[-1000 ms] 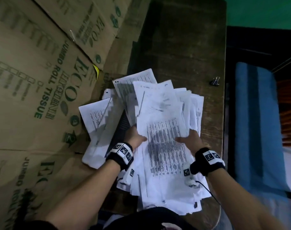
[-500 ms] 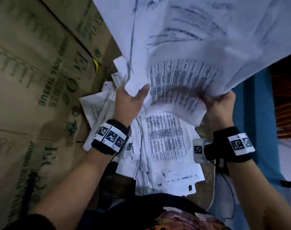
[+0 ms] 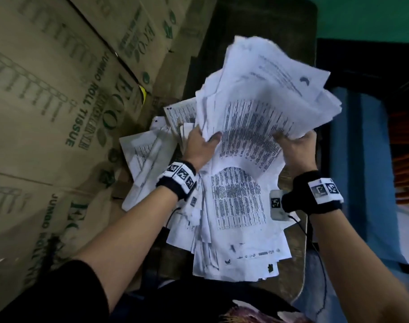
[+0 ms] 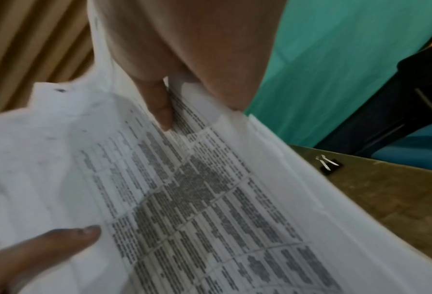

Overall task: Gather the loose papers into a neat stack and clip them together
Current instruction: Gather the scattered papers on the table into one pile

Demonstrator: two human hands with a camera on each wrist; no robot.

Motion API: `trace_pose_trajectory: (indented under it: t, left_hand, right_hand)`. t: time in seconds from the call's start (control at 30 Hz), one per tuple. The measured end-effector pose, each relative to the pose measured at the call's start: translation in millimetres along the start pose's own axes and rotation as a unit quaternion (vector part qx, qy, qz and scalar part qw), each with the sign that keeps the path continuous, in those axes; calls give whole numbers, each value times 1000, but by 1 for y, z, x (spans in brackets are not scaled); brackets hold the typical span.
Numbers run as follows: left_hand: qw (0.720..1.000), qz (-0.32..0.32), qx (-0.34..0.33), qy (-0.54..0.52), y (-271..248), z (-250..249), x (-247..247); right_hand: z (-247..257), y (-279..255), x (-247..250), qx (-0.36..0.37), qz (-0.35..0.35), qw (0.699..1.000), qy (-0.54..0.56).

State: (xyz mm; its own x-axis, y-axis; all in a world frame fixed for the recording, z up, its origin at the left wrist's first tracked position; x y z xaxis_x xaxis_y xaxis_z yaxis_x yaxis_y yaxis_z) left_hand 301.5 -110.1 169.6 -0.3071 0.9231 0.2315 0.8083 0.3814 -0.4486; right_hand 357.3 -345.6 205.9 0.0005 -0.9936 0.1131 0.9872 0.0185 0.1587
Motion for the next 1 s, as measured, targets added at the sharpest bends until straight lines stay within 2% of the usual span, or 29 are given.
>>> trace_pose_trajectory:
  t: [0.07,0.13,0.17,0.23,0.3,0.4,0.5,0.53,0.63,0.7,0.73,0.8,0.9,1.0]
  left_hand:
    - [999,7,-26,-47,-5,-8,-3]
    - [998,32,-40,-44,-10,-6,-2]
    - [998,47,-32,-32,-10,1,-3]
    - [998,64,9,1,-7,20,-6]
    - [998,46,16,44,-6,25,-7]
    - [998,31,-21,45,-5,15,-7]
    - [996,69,-44,43,0,20,-7]
    - [994,83,-47,57,1,29,-8]
    - [986,149,12,75,8,80,-13]
    - [972,207,58,97,9,113,-20]
    - [966,212,79,123,10,125,-16]
    - [971,131,93,178,24,137,13]
    - [960,-31,51,274,59,136,79]
    - [920,-83,42,381,98,132,123]
  right_hand:
    - [5,1,4,-8,-14,1000,11]
    - [1,-4,12,-19,-15,999,37]
    - [-6,-9,12,-33,-5,999,37]
    - [-39,-22,12,-105,8,994,24]
    - [-70,-30,15,-148,-6,988,34]
    - [-70,-20,25,-105,-44,993,42]
    - [-72,-3,39,-112,-11,994,-6]
    - [-81,-1,41,-127,21,992,-12]
    - [-119,-9,31,-191,115,969,-103]
    - [-151,-23,25,-231,142,949,-164]
    - [-164,-30,22,-245,151,940,-183]
    - [-174,-44,15,-268,156,926,-217]
    - [-180,-52,11,-278,145,914,-257]
    - [-184,-56,10,-258,155,913,-274]
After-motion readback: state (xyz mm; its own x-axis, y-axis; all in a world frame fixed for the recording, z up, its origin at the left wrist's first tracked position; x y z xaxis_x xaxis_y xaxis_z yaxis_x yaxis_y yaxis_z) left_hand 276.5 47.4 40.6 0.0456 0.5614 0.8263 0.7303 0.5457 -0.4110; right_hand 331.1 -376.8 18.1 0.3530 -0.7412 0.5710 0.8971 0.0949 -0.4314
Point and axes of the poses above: each hand's wrist, its own y-axis towards the middle knuckle, its own x-axis out of the back of the hand, z = x × y, the point moved 8 cm from there along y, towards the middle knuckle, and after that the axes turned 9 degrees about x, right-handed, at the moved point
